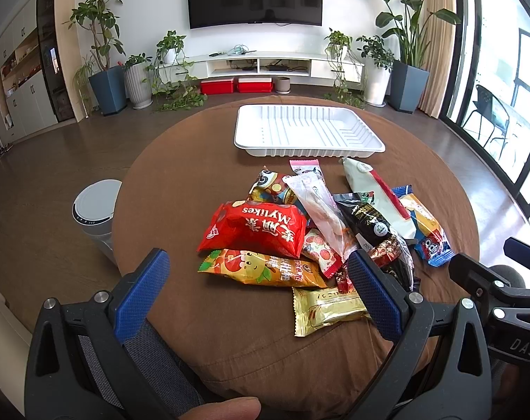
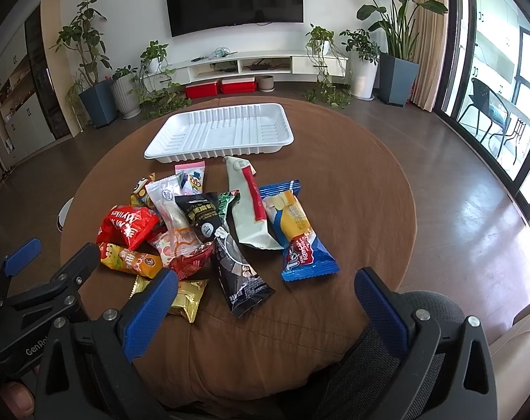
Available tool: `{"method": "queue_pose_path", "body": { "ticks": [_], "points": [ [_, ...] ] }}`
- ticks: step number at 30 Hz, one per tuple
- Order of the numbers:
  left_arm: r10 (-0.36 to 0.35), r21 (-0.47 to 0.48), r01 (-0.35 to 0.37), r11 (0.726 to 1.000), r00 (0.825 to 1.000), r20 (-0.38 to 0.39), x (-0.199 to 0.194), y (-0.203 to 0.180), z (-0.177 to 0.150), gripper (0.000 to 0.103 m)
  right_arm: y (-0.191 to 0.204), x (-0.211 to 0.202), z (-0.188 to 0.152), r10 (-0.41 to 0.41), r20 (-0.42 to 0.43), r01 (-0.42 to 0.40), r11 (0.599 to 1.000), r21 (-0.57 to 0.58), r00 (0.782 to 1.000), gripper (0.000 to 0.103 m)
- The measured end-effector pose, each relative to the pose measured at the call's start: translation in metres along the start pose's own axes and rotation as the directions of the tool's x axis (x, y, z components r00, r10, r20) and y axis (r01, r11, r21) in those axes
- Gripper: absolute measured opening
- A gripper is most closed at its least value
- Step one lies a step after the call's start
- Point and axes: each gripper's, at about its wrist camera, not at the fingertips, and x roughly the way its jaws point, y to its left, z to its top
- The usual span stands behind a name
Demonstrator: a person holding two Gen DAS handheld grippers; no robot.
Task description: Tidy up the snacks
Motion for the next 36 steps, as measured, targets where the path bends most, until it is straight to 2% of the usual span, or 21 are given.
{"method": "queue_pose_path", "body": {
  "ticks": [19, 22, 26, 28, 29, 31, 32, 33, 36],
  "points": [
    [-0.01, 0.0, 0.01, 1.0, 1.0, -0.003, 0.0, 0.004, -0.005, 0.103, -0.007, 0.008, -0.007, -0.004, -0.006, 0.005, 1.0, 0.008, 1.0, 0.103],
    [-0.032, -0.013, 0.032, 0.999, 0.999, 0.001, 0.002, 0.01, -0.005, 0.103, -0.014, 0.007, -0.002, -0.003, 0.004, 0.003, 1.0, 0.015, 1.0, 0.103],
    [-0.107, 0.0, 0.107, 0.994, 0.994, 0.023, 0.002, 0.015, -0.003, 0.103, -0.024, 0.005, 0.007, 0.006, 0.009, -0.006, 1.0, 0.016, 1.0, 0.103],
    [-0.212, 0.031, 0.212, 0.977, 0.977, -0.009, 0.003, 0.016, 0.0, 0.103, -0.03, 0.004, 0.01, 0.014, 0.018, -0.015, 1.0, 0.018, 1.0, 0.103],
    [-0.231, 0.029, 0.231, 0.973, 0.973, -0.013, 0.003, 0.018, -0.001, 0.103, -0.032, 0.004, 0.011, 0.02, 0.026, -0.02, 1.0, 0.021, 0.999, 0.103],
    [-0.214, 0.026, 0.214, 0.977, 0.977, -0.006, -0.001, 0.022, -0.004, 0.103, -0.036, 0.002, 0.014, 0.028, 0.049, -0.029, 0.999, 0.018, 0.998, 0.103],
    [-0.21, 0.048, 0.214, 0.976, 0.975, -0.074, 0.003, 0.022, -0.007, 0.103, -0.038, 0.002, 0.015, 0.03, 0.055, -0.03, 1.0, 0.008, 0.998, 0.103],
    [-0.208, 0.048, 0.214, 0.976, 0.973, -0.1, 0.006, 0.024, -0.009, 0.103, -0.039, 0.003, 0.017, 0.032, 0.058, -0.032, 0.999, -0.002, 0.998, 0.103],
    [-0.185, -0.002, 0.186, 0.983, 0.975, -0.124, 0.012, 0.037, -0.012, 0.103, -0.047, 0.009, 0.021, 0.048, 0.055, -0.048, 0.999, 0.003, 0.997, 0.103]
  ]
}}
